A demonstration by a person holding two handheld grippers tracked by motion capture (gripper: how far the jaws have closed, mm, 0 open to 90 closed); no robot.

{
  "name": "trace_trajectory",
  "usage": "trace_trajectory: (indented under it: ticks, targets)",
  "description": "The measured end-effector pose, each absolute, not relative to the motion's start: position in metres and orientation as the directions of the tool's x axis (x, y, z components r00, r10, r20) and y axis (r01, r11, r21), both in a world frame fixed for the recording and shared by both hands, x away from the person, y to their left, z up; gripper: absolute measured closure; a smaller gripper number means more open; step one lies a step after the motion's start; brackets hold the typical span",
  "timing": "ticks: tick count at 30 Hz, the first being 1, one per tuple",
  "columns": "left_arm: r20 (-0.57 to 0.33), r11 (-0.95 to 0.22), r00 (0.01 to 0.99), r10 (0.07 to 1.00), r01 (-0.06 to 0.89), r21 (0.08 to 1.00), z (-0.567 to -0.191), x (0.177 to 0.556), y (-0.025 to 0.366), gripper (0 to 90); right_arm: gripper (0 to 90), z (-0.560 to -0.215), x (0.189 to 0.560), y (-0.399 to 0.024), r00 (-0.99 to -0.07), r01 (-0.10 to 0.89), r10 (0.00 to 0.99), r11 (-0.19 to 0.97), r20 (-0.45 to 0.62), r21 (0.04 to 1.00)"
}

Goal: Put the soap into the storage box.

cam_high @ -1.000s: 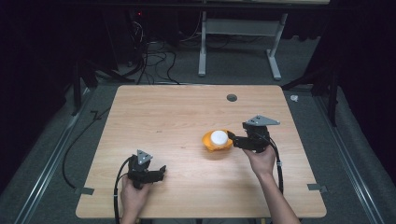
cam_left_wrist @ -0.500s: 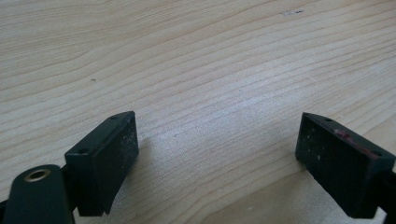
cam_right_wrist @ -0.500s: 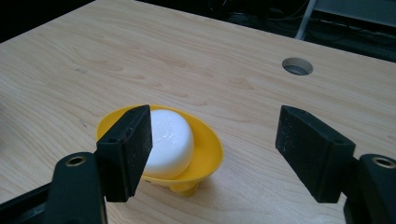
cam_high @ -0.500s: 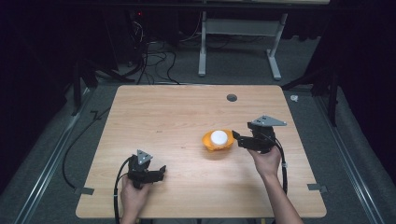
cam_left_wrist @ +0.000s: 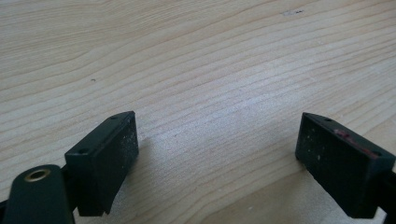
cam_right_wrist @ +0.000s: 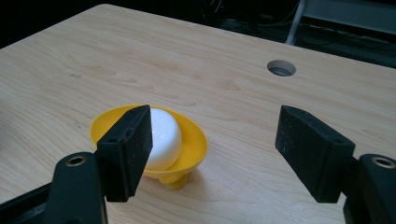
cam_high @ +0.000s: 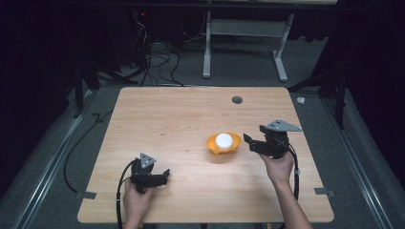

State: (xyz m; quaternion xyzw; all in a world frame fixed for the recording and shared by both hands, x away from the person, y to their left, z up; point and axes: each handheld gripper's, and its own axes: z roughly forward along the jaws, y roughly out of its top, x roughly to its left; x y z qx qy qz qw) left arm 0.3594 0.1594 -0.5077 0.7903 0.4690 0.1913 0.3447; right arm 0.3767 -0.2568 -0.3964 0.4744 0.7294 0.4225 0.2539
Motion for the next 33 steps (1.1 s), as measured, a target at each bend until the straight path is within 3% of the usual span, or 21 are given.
trace_trajectory:
  ticks: [33]
  targets:
    - [-0.021,-0.322,0.487,0.873,0.61,0.724,-0.508,0.359,0.159,13.5,28.6,-0.394,0.355,-0.29,-0.363,0.464,0.931,0.142,0.041,0.875]
